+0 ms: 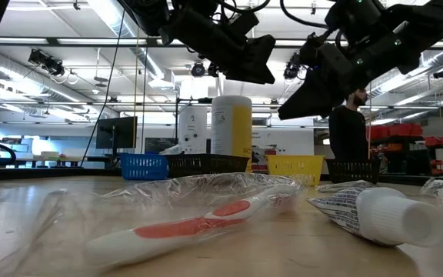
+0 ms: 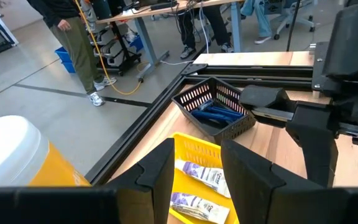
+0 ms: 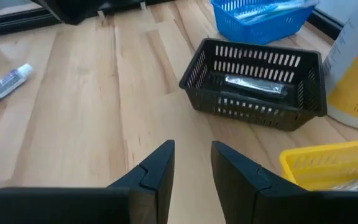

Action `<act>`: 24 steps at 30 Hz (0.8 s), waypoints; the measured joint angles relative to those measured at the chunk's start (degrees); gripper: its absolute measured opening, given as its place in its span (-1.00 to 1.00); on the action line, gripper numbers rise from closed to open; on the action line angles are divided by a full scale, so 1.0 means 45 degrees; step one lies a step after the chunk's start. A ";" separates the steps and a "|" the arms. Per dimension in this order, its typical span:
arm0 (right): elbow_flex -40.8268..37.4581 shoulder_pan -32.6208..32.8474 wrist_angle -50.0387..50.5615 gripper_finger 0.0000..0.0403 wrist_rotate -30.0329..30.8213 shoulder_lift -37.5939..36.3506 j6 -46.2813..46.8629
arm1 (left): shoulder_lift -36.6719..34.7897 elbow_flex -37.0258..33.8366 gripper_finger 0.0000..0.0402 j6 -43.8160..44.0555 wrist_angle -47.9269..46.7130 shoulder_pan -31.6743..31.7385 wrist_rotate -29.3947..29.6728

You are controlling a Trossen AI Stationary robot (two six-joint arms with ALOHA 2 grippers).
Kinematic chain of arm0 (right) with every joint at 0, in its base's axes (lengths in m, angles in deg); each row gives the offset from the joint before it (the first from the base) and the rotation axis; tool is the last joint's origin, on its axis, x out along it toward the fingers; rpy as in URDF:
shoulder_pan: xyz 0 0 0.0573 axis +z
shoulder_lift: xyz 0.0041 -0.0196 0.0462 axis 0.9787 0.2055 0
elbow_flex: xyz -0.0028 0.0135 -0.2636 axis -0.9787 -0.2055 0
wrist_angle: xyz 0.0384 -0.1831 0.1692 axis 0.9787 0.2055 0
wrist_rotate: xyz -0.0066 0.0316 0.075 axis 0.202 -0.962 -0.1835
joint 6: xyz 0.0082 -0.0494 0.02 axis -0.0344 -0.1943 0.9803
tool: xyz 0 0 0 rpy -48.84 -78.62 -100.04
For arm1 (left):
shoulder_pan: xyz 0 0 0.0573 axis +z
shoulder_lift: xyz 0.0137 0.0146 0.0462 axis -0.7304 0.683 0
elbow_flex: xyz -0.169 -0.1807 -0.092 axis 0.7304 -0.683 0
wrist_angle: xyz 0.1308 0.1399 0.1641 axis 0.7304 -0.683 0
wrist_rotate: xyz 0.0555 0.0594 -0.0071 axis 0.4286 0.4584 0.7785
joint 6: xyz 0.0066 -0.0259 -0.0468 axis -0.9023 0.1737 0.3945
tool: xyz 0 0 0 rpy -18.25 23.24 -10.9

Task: Pick & Place Travel size toiletries
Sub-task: Put the orange toothbrush into the blue bin

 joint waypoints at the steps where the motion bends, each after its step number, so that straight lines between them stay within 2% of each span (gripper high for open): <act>1: 0.0000 0.0000 -0.0031 -0.43 -0.0152 0.0000 -0.0120 | 0.0000 0.0000 -0.31 -0.0004 0.0000 -0.0004 0.0001; 5: 0.0000 0.0005 -0.0280 -0.42 -0.0862 0.0000 -0.0188 | 0.0000 0.0000 -0.31 0.0501 0.0130 -0.0028 -0.0095; 9: 0.0000 0.0005 -0.0646 -0.37 -0.1422 0.0000 -0.0344 | -0.0008 0.0024 -0.31 0.1279 0.0450 -0.0028 -0.1136; 13: 0.0000 0.0005 -0.0780 -0.27 -0.1547 0.0000 -0.0285 | -0.0010 0.0027 -0.31 0.0651 0.0246 -0.0033 -0.1996; 19: 0.0000 0.0082 -0.0593 -0.17 -0.1609 0.0000 0.0466 | -0.0406 0.0019 -0.31 0.0294 -0.3715 -0.0288 -0.2099; 24: -0.0005 0.0175 -0.0234 -0.17 -0.1642 0.0000 0.0458 | -0.0765 0.0000 -0.31 0.2848 -0.7061 -0.0680 -0.2895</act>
